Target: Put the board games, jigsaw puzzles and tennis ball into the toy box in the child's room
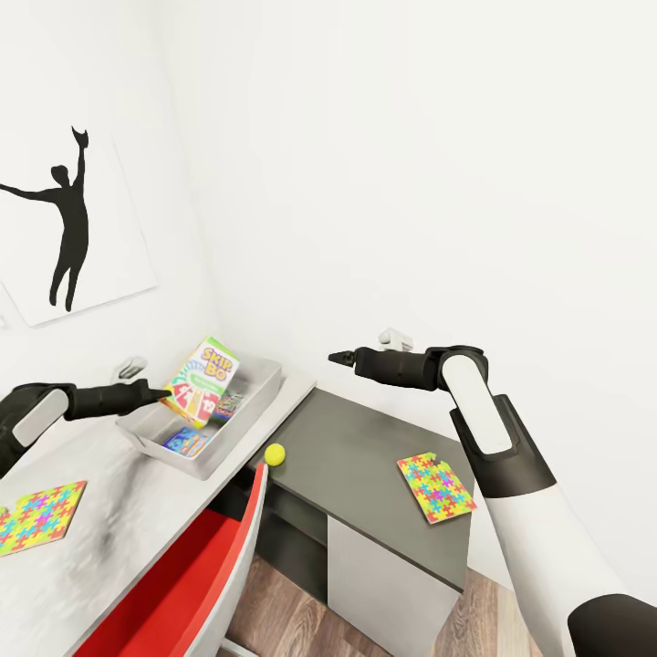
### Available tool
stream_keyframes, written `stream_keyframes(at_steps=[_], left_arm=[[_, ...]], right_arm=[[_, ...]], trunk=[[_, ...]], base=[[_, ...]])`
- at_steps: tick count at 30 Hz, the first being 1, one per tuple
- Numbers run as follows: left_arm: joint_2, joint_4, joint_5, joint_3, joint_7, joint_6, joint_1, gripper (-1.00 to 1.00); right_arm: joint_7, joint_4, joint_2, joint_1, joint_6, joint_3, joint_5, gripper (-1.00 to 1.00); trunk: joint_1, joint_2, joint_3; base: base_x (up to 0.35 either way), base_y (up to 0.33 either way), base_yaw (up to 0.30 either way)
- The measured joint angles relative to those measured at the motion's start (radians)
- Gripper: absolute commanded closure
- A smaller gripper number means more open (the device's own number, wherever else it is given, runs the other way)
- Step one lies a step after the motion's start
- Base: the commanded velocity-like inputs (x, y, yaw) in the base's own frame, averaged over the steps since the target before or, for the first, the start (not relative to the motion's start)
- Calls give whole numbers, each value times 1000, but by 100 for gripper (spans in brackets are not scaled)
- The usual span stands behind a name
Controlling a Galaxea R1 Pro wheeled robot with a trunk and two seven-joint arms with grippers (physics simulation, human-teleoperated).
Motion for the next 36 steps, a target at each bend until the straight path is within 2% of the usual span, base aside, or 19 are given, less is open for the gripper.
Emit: stream_keyframes(at_steps=[6,15,25,27,31,36], left_arm=[[0,1,-1,-1,1,25,0,100],[-4,77,-6,2,2,-12,0,100],[-21,84,-5,-26,0,-20,0,100],[-28,84,-12,-27,-1,-20,0,100],[-36,85,-62,-27,-2,-23,0,100],[-50,85,-78,-26,-4,-49,0,100]], right_arm=[[0,0,-1,0,0,-1,0,-100],[-1,-4,-1,-1,0,-1,0,-100],[-2,-19,-1,-1,0,1,3,-100],[-2,-22,-1,-1,0,1,3,-100],[-3,-25,-2,-1,0,0,3,-100],[-3,-26,-2,-1,0,0,3,-100]], trunk=[[0,0,0],[0,0,0],[0,0,0],[0,0,0],[0,0,0],[0,0,0]], base=[[0,0,0],[0,0,0],[0,0,0],[0,0,0],[0,0,0],[0,0,0]])
